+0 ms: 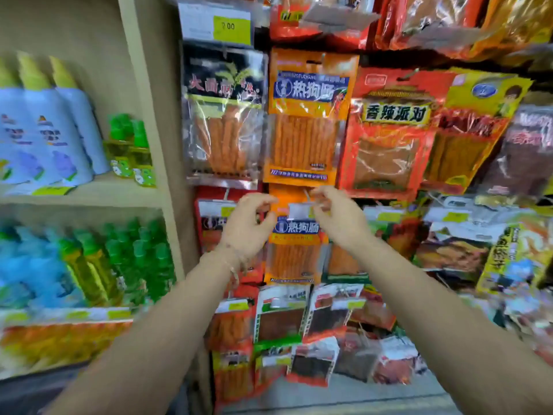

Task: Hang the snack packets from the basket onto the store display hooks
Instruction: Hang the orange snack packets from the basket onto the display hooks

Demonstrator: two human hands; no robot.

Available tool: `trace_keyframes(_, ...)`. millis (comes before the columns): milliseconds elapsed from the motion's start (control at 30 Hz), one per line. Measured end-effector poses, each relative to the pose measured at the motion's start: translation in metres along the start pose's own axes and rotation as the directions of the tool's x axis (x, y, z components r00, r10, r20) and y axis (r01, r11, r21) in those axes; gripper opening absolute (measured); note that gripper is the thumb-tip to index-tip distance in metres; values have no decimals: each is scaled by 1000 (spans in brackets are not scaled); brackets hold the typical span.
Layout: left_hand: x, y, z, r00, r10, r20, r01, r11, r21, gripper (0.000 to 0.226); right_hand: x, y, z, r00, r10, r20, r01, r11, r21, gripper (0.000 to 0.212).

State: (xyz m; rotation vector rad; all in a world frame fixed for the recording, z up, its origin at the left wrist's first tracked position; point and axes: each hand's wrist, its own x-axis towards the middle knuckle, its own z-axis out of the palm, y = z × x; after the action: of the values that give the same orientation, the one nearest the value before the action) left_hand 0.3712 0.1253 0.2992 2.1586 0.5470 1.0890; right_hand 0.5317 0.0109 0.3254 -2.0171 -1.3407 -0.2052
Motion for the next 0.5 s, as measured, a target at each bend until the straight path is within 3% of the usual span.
trace_keyframes(100, -85, -35, -19, 969, -244, 39, 243, 970, 24, 23, -66, -3, 50, 960, 141, 242, -185, 968, 170, 28)
trace_keyframes(167, -143, -65, -35, 901, -430, 65, 428, 903, 39, 16, -110, -9, 85, 882, 187, 432, -301, 929, 214, 30)
trace_keyframes(267, -227, -107, -61, 735, -672, 91, 658, 740, 142, 15, -173, -22, 133, 740, 232, 631, -416, 895, 159, 33)
trace_keyframes(367, -294, -147, -90, 557, -826, 87, 792, 559, 244, 18, -220, -42, 175, 637, 265, 724, -479, 872, 102, 32)
trace_keyframes(500, -363, -192, -132, 351, -933, 84, 891, 360, 278, 20, -261, -85, 225, 570, 306, 763, -549, 832, 76, 29)
